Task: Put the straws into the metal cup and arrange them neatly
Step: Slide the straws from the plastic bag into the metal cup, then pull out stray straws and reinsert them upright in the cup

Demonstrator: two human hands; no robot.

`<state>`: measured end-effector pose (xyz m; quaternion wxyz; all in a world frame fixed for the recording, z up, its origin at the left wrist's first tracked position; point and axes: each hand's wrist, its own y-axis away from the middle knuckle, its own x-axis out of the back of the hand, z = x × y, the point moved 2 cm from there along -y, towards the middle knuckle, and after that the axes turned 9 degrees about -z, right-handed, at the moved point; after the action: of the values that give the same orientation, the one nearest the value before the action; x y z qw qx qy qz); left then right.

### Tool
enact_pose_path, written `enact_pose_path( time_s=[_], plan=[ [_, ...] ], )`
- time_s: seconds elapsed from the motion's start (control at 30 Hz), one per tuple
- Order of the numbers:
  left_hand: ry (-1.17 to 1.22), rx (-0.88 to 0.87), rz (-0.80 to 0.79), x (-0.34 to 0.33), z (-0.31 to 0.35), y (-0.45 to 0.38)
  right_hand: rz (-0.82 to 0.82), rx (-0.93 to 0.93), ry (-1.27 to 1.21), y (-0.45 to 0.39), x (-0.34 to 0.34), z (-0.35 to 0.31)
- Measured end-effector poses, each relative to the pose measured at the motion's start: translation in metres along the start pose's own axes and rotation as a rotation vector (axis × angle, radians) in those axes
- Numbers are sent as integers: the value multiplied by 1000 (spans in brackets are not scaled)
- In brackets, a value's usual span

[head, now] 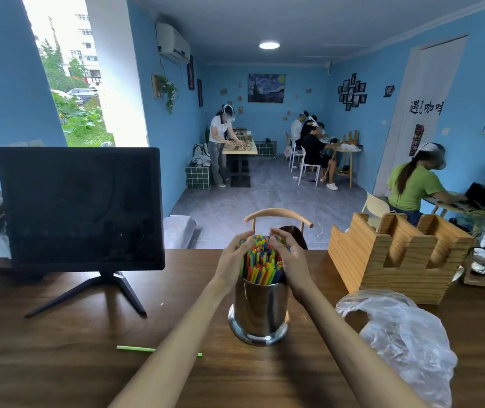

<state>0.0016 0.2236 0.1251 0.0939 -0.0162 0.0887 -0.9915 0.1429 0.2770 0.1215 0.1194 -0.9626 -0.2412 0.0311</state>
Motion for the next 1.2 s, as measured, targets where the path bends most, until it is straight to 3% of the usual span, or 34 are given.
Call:
enact_pose_path(
  time_s=[0.3,0.5,0.77,0.93,1.03,1.13,1.2],
  plan=[
    [-3,-44,206,-9,-12,20,99,-26,-28,15,-14,3],
    [21,-71,239,-11,-14,42,129,-45,-16,38,-21,-4],
    [66,-105,212,-15,-12,81,123,-25,-50,75,-24,-12],
    [110,-84,14,-2,-18,87,136,-26,-28,77,-23,-10],
    [-72,-26,9,33,-29,89,133,-40,-34,76,-20,-8],
    [-507,149,-32,88,-54,92,134,-39,-42,76,-20,-7],
    [-828,313,-185,119,-69,99,136,-39,-41,76,-20,-6]
  ],
)
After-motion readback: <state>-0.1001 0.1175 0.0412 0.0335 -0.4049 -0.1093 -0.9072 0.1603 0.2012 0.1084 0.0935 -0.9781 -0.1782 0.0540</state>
